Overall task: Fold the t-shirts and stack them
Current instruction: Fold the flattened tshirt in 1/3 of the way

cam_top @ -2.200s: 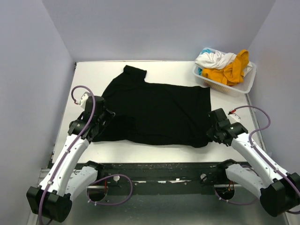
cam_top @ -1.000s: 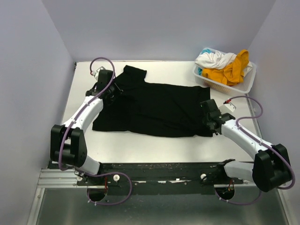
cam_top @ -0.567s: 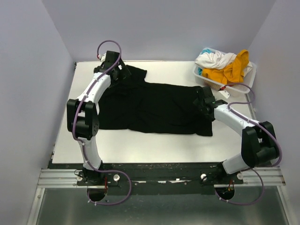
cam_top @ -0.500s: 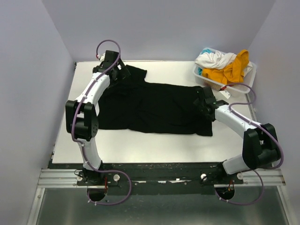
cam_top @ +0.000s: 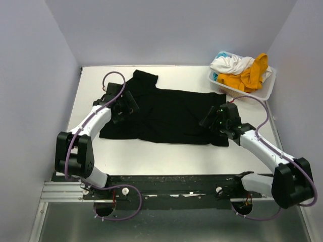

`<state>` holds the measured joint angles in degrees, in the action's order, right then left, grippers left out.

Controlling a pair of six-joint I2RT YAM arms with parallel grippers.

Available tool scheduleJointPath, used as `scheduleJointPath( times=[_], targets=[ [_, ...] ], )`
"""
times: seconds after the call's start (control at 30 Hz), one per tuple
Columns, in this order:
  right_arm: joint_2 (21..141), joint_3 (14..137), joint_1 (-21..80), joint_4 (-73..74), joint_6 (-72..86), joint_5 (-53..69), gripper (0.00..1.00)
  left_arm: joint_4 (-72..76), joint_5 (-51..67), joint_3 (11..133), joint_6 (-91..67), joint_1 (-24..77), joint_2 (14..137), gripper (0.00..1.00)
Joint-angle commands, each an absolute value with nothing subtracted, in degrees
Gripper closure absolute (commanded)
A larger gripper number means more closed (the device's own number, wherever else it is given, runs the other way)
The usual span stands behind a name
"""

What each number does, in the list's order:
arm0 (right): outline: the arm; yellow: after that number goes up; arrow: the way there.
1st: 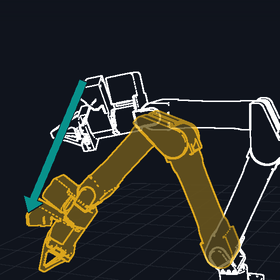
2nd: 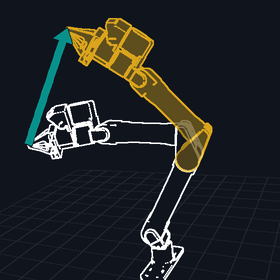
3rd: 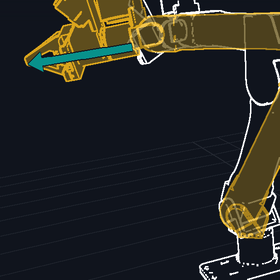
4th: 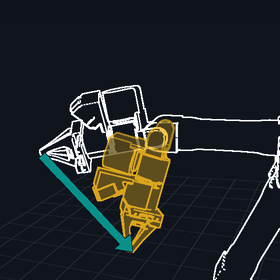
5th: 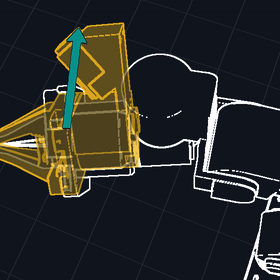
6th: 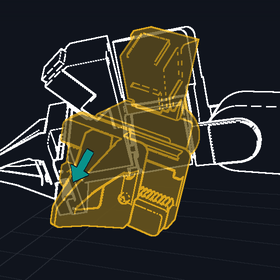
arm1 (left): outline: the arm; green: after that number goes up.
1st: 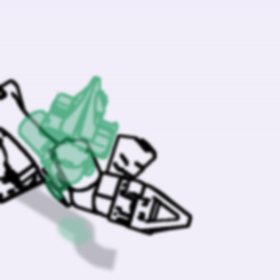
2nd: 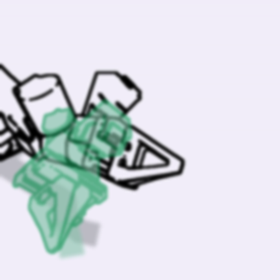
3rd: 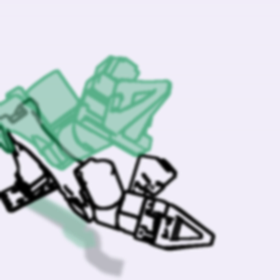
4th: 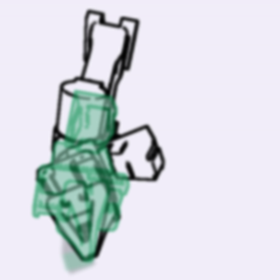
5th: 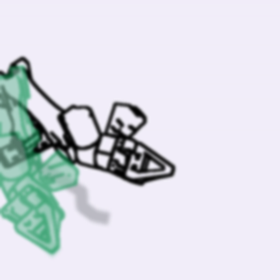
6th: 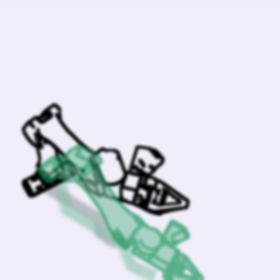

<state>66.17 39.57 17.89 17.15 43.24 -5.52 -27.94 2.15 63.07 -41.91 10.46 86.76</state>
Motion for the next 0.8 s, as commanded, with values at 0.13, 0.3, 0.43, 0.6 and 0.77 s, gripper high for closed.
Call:
scheduleJointPath(
  times=[0.13,0.3,0.43,0.6,0.77],
  targets=[
    [79.99,40.55,17.86,2.06,41.12,-2.23,0.00,-20.41,9.22,57.68,-42.67,8.86,90.74,0.01],
    [90.74,48.07,17.83,-2.76,40.05,-18.87,0.00,-20.20,8.17,56.60,-42.76,5.89,92.53,0.01],
    [96.83,54.67,17.84,1.42,38.80,-26.12,0.00,-21.44,4.90,55.94,-43.24,4.72,91.19,0.02],
    [93.30,54.04,17.82,9.49,41.42,-27.48,0.00,-21.74,5.22,55.87,-43.31,4.02,90.54,0.01],
    [83.11,49.00,17.79,14.09,40.61,-23.25,0.00,-21.64,8.09,57.23,-43.66,3.54,92.45,0.01]
  ],
)
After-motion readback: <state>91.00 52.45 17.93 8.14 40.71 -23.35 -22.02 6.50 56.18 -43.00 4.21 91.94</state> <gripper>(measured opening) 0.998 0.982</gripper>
